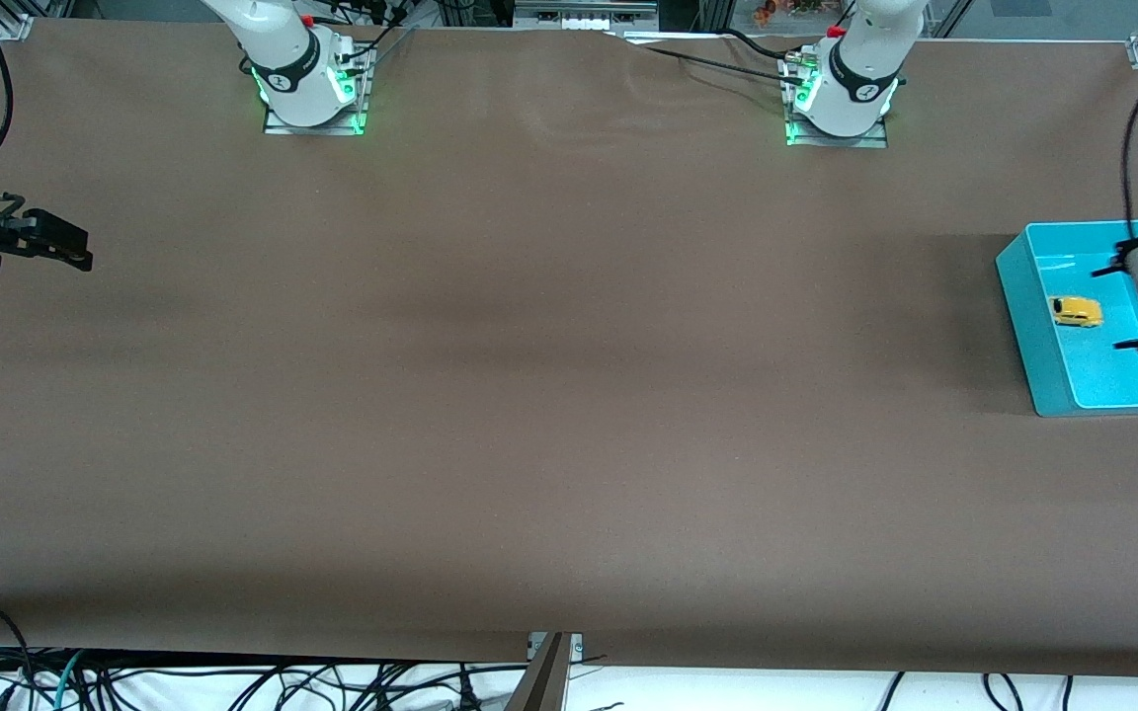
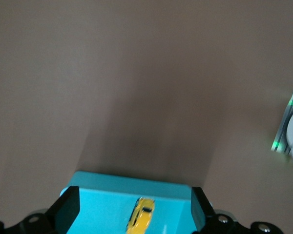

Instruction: Wind and store yellow beetle car

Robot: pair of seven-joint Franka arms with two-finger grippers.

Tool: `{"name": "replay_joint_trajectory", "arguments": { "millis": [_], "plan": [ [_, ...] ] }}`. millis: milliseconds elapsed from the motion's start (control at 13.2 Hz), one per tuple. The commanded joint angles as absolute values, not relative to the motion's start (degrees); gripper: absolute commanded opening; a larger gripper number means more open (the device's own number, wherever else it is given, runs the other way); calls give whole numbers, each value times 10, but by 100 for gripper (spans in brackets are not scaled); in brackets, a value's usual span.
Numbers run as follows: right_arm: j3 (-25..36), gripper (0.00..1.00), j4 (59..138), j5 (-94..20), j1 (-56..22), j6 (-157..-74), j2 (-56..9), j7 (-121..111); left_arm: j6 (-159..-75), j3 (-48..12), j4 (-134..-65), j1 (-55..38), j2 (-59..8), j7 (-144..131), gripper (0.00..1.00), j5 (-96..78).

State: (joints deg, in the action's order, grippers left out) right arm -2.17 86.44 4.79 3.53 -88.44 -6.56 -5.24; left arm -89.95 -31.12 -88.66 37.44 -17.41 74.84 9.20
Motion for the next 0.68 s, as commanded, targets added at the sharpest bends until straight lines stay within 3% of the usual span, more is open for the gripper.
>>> {"name": "replay_joint_trajectory", "arguments": {
  "millis": [0,227,606],
  "plan": [
    [-23,100,864,41,40,-882,-62,-62,-854,-309,-849,323,-185,610,100,65],
    [-23,100,864,40,40,-883,-62,-62,-851,-287,-855,254,-144,445,100,21],
    [-22,100,862,40,40,-882,-66,-62,-870,-127,-902,65,-53,236,100,17]
  ]
}}
